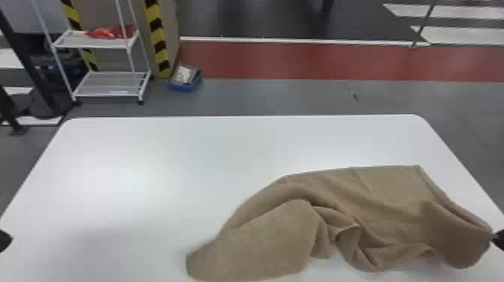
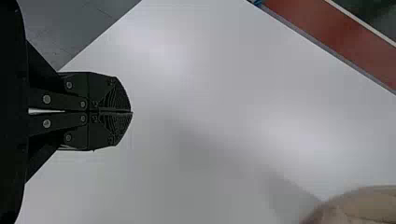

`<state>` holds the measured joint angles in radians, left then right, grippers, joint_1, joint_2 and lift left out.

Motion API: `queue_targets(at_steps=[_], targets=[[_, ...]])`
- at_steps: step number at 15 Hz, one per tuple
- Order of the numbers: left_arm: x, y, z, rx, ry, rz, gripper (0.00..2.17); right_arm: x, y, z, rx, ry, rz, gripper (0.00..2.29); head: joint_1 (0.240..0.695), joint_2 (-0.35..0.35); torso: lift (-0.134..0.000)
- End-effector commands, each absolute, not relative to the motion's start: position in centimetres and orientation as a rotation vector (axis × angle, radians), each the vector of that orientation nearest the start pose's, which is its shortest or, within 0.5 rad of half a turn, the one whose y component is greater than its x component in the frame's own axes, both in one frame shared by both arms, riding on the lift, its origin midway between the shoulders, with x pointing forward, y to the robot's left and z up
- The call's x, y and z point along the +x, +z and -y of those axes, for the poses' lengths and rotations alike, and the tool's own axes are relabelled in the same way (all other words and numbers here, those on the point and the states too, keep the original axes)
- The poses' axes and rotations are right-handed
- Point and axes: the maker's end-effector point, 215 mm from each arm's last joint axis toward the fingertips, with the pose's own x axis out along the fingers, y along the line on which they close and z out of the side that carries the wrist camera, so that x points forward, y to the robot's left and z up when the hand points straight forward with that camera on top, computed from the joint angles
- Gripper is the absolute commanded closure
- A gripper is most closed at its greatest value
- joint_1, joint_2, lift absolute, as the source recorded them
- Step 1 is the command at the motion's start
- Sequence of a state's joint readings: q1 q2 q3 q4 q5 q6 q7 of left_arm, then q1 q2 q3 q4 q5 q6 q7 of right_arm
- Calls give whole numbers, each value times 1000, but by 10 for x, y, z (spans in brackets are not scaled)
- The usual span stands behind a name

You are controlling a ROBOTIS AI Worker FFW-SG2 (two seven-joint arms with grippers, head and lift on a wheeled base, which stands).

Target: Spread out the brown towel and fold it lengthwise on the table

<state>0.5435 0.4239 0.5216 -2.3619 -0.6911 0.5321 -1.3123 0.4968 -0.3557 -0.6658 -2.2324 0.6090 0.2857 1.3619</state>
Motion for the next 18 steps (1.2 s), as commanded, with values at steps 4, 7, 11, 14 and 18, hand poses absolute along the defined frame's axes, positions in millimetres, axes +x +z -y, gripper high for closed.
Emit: queue_targets(at_steps=[4, 7, 11, 14, 18], targets=[[342, -332, -426, 859, -523, -832, 1821, 337, -336, 461, -871, 571, -776, 1558, 695, -52, -125], [344, -338, -427, 860, -513, -831, 1821, 338, -340, 457, -865, 582, -776, 1555, 695, -57, -125], [355, -357, -389, 855, -554, -783, 1808, 337, -346, 462, -851, 577, -789, 1555, 695, -64, -125], [370, -373, -352, 857, -569, -725, 1673, 333, -350, 472, -832, 562, -804, 1555, 695, -122, -125], [385, -379, -276, 764, -607, -598, 1180, 327, -360, 480, -788, 545, -825, 1555, 695, -235, -125]])
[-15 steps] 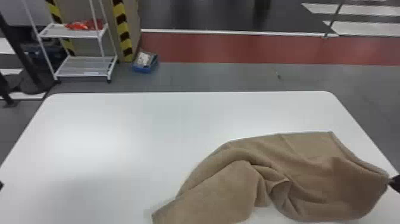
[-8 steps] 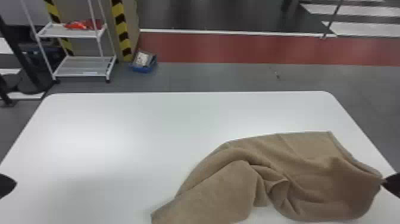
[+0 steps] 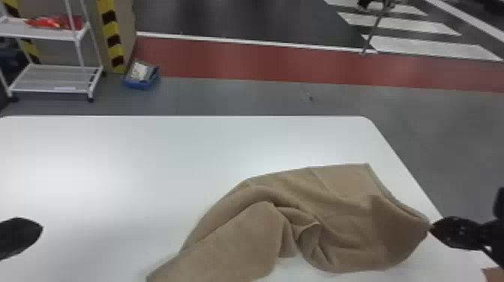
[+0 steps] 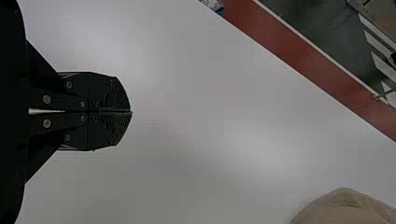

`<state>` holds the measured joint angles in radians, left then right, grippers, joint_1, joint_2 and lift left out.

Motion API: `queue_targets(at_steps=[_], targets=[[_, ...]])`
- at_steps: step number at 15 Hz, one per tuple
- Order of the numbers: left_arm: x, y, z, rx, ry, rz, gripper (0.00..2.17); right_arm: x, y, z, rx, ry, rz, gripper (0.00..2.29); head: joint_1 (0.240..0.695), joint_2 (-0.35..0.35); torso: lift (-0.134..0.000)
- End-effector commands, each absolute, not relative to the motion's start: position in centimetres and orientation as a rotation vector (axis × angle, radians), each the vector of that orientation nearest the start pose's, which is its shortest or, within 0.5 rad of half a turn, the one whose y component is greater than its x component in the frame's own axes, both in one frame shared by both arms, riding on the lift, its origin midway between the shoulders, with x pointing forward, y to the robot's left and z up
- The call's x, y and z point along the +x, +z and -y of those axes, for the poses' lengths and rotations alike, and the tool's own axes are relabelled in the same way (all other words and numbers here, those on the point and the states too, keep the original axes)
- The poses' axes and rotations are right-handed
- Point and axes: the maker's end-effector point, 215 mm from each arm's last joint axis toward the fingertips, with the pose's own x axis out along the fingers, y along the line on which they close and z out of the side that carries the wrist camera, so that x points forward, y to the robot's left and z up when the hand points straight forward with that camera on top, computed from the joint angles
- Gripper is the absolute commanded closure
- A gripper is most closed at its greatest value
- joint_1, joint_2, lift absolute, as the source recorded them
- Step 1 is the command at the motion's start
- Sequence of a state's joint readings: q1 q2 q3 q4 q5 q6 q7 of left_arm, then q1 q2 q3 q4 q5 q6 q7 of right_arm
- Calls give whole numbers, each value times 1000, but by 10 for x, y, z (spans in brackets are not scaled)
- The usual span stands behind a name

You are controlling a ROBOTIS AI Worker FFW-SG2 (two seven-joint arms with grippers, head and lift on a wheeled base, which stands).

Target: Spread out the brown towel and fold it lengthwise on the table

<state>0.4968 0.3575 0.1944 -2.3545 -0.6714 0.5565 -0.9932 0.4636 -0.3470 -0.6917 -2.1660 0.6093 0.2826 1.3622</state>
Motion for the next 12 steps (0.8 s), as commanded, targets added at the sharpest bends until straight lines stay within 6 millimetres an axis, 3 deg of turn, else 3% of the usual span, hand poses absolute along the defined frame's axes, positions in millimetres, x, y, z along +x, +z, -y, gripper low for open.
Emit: queue_targets(at_steps=[1, 3, 4, 8, 12], targets=[[385, -381, -247, 724, -637, -566, 944, 328, -362, 478, -782, 548, -825, 1555, 695, -262, -125], [385, -379, -185, 654, -717, -505, 329, 328, -366, 477, -776, 548, -828, 1558, 695, -321, -125], [385, -377, -161, 634, -747, -482, 323, 328, -367, 477, -773, 546, -832, 1555, 695, -350, -125], [378, -362, -73, 538, -851, -403, 326, 330, -372, 482, -759, 534, -844, 1555, 695, -350, -125], [361, -369, -30, 428, -897, -460, 329, 331, -375, 495, -742, 499, -856, 1555, 695, -350, -125]])
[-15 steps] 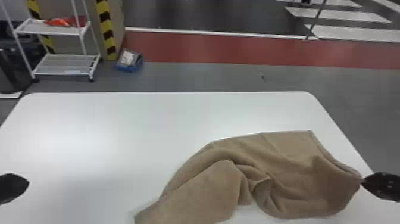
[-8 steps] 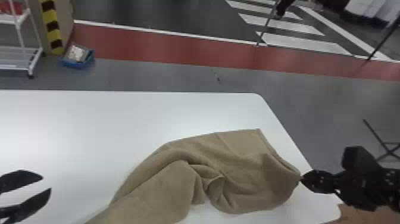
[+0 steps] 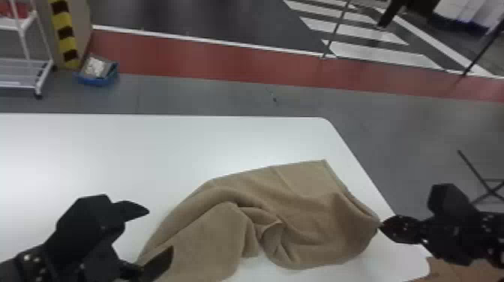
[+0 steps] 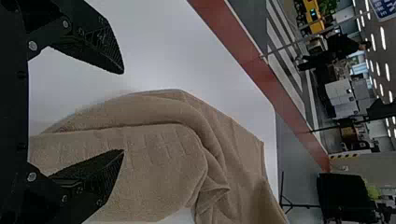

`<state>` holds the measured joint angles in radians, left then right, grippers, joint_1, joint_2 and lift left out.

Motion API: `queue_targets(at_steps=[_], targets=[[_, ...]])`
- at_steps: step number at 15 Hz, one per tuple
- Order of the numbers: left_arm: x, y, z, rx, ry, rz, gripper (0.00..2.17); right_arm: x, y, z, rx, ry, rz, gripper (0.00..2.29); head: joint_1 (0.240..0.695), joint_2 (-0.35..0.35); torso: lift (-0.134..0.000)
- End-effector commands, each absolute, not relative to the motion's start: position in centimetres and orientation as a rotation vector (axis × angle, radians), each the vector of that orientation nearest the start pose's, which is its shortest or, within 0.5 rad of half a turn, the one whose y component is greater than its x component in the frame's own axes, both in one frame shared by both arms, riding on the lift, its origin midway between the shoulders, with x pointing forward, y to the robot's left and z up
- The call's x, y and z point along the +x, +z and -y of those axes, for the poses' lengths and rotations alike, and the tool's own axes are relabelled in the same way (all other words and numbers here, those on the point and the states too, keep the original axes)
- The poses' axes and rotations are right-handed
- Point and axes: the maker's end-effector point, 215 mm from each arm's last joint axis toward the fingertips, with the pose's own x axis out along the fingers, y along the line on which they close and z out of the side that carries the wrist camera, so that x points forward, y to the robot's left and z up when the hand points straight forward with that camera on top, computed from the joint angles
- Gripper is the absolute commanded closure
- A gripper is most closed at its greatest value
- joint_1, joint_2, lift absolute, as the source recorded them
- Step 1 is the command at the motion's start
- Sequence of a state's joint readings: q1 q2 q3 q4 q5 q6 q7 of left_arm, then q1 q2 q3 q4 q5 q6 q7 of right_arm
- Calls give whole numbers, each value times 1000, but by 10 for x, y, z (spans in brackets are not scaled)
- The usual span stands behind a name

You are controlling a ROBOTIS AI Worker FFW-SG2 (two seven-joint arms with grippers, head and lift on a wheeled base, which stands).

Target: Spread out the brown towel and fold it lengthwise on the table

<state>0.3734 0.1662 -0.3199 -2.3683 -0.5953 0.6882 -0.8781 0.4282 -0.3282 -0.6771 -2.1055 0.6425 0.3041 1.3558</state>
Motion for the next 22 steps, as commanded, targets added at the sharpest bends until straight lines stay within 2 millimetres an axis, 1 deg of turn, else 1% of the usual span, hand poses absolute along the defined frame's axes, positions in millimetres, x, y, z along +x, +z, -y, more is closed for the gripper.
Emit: queue_targets(at_steps=[1, 2, 3, 4, 6, 8, 10, 11, 14, 16, 18, 19, 20, 21, 22], targets=[[356, -367, -17, 396, -915, -463, 329, 330, -378, 498, -732, 494, -861, 1555, 695, -350, -125], [355, -363, -5, 380, -930, -449, 329, 329, -382, 499, -724, 492, -865, 1555, 695, -350, -125], [354, -368, 3, 373, -935, -455, 329, 328, -384, 499, -718, 492, -869, 1555, 695, -350, -125], [356, -375, 10, 352, -932, -461, 410, 327, -386, 501, -718, 488, -875, 1555, 695, -350, -125], [360, -387, 26, 320, -924, -466, 424, 326, -388, 501, -716, 485, -880, 1555, 695, -350, -125], [352, -399, 50, 318, -962, -479, 424, 324, -390, 503, -717, 479, -891, 1555, 695, -350, -125], [349, -412, 65, 299, -980, -497, 424, 322, -392, 503, -712, 479, -894, 1555, 695, -350, -125], [346, -414, 72, 273, -989, -503, 424, 321, -393, 504, -709, 474, -900, 1555, 695, -350, -125], [336, -421, 89, 276, -1032, -513, 424, 321, -395, 504, -710, 474, -905, 1555, 695, -350, -125], [337, -433, 94, 284, -1010, -525, 424, 321, -398, 503, -709, 477, -909, 1555, 695, -350, -125], [341, -438, 96, 288, -999, -531, 424, 321, -398, 503, -713, 475, -912, 1555, 695, -350, -125], [340, -440, 102, 299, -1003, -528, 427, 321, -398, 503, -713, 475, -912, 1555, 695, -350, -125], [340, -447, 105, 320, -999, -535, 630, 320, -398, 504, -714, 475, -913, 1555, 695, -350, -125], [341, -453, 107, 350, -982, -534, 1160, 320, -398, 504, -710, 474, -914, 1555, 695, -350, -125], [347, -455, 101, 370, -949, -531, 1676, 320, -398, 504, -711, 473, -915, 1555, 695, -350, -125]])
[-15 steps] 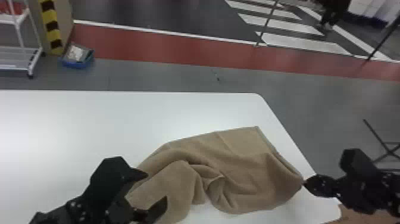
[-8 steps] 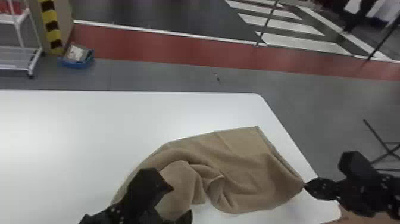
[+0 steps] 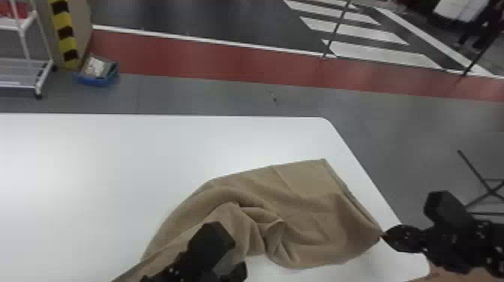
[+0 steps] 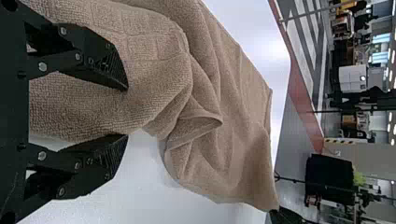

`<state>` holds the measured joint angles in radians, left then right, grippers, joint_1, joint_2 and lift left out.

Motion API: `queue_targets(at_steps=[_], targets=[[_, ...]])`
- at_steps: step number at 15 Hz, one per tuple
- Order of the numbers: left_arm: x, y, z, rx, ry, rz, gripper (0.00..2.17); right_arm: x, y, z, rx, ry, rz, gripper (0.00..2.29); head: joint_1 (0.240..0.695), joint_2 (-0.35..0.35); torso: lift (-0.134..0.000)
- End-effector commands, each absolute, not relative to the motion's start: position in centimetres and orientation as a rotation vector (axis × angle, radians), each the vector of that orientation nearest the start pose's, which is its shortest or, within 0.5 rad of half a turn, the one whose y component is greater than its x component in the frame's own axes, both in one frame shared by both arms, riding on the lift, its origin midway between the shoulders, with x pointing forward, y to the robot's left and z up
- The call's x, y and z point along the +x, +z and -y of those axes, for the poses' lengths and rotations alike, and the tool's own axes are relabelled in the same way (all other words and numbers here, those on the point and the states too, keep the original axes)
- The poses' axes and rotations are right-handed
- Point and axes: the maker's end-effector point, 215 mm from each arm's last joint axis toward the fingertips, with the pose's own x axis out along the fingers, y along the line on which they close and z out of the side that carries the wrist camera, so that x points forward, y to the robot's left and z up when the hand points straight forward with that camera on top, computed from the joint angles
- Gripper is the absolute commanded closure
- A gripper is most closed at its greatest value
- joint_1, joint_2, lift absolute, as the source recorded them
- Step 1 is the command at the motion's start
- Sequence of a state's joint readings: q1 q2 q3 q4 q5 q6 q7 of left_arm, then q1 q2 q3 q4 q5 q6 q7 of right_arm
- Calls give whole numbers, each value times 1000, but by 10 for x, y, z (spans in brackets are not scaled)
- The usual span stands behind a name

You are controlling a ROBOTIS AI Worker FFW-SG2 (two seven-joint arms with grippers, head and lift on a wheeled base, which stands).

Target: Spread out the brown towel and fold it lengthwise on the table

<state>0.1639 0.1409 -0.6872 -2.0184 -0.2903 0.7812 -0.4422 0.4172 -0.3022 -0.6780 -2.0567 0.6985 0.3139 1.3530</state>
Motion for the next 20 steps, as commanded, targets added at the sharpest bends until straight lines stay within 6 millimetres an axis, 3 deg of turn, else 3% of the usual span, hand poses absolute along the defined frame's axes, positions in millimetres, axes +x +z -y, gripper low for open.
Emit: queue_targets(at_steps=[1, 2, 5, 8, 12, 15, 19, 20], targets=[[353, -452, 91, 376, -917, -522, 2054, 320, -398, 504, -709, 472, -915, 1555, 695, -350, -125], [355, -452, 77, 383, -891, -535, 2142, 320, -397, 506, -710, 470, -914, 1555, 695, -350, -125], [351, -452, 30, 443, -866, -583, 2142, 317, -397, 509, -710, 465, -919, 1555, 695, -350, -125], [349, -449, -32, 429, -853, -630, 2142, 321, -394, 501, -719, 475, -905, 1555, 695, -350, -125], [371, -442, -125, 407, -749, -679, 2142, 341, -386, 478, -762, 482, -845, 1555, 695, -350, -125], [399, -433, -175, 418, -652, -673, 2142, 362, -380, 443, -803, 511, -786, 1555, 695, -350, -125], [444, -428, -221, 418, -544, -665, 2142, 391, -389, 393, -866, 551, -746, 1555, 695, -343, -125], [450, -429, -228, 420, -524, -666, 2142, 397, -393, 380, -874, 560, -738, 1555, 695, -309, -125]])
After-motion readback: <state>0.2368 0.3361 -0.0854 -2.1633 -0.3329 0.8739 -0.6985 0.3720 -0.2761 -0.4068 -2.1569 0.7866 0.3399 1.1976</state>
